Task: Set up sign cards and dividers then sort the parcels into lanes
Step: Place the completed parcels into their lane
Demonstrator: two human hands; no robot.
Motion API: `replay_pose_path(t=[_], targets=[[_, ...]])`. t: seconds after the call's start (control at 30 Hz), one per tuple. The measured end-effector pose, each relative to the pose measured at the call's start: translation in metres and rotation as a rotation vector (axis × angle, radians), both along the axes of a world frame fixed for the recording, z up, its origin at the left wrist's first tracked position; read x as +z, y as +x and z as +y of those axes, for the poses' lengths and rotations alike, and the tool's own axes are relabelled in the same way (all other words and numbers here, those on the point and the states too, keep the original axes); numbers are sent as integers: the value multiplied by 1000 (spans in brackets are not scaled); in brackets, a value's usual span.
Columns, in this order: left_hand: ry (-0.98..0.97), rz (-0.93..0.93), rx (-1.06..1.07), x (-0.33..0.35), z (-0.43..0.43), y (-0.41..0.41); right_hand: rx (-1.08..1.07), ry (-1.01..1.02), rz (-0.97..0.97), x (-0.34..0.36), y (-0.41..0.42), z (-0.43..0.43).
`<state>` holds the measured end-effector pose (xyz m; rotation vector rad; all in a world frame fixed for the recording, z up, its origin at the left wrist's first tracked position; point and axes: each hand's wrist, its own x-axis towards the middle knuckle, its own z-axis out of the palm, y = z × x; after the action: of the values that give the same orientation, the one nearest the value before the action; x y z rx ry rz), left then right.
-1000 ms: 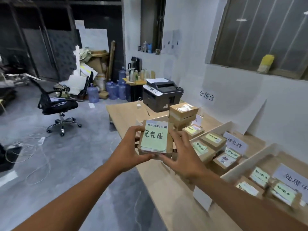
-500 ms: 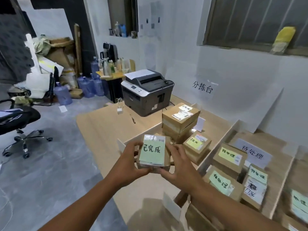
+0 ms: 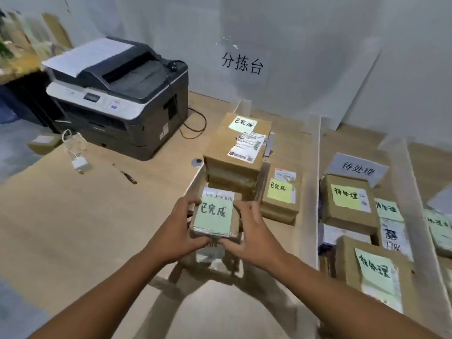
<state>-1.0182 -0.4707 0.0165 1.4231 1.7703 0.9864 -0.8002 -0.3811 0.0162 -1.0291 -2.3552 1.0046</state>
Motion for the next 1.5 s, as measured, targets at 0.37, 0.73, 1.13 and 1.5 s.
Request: replay_pose_path(t=[0.37,0.73,1.13,1.5], targets=[[61,-2,-177,-62,33,-47,-136,-72,-162,-42,-39,2],[391,354,-350,70,64,36,-313,141,-193,58,74,-19],[597,379,-847,198,18,480,-864,527,-294,197,498,-187],[650,216,-1140,216,-95,824,-1298,462,-350,210,773,-383]])
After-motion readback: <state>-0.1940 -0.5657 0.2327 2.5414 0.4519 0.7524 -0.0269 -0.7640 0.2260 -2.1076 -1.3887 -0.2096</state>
